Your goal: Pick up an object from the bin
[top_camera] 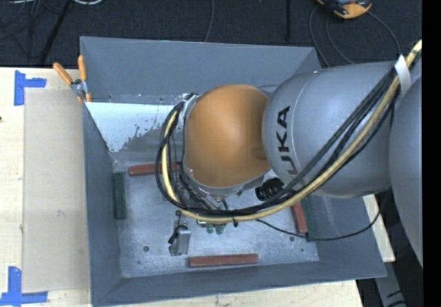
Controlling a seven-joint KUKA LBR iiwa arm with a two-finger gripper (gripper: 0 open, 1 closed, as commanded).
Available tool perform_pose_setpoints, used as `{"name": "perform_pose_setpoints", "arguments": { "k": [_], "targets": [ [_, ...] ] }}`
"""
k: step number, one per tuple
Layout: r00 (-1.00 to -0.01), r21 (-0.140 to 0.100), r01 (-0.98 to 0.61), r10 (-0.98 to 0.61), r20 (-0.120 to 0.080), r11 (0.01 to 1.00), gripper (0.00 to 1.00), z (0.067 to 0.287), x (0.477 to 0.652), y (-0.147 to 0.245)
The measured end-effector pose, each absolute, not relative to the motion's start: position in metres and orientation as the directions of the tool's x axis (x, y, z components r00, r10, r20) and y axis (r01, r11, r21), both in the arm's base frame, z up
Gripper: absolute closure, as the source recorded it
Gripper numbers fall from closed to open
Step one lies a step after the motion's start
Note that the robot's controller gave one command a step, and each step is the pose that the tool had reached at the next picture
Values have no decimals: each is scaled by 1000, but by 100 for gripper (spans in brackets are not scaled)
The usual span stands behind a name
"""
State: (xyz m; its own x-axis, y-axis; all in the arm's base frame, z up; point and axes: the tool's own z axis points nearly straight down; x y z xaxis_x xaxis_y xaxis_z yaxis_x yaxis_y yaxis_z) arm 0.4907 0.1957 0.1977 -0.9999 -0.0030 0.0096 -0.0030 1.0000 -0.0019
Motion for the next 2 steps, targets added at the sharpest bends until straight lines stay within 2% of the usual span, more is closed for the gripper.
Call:
{"name": "perform_pose_setpoints", "arguments": {
  "k": [1, 2],
  "targets": [
    [-1000, 0, 2, 2, 2, 1000, 0, 202, 493, 195],
    [-998, 0, -61, -61, -2, 998, 0, 123, 490, 150]
  ]
}}
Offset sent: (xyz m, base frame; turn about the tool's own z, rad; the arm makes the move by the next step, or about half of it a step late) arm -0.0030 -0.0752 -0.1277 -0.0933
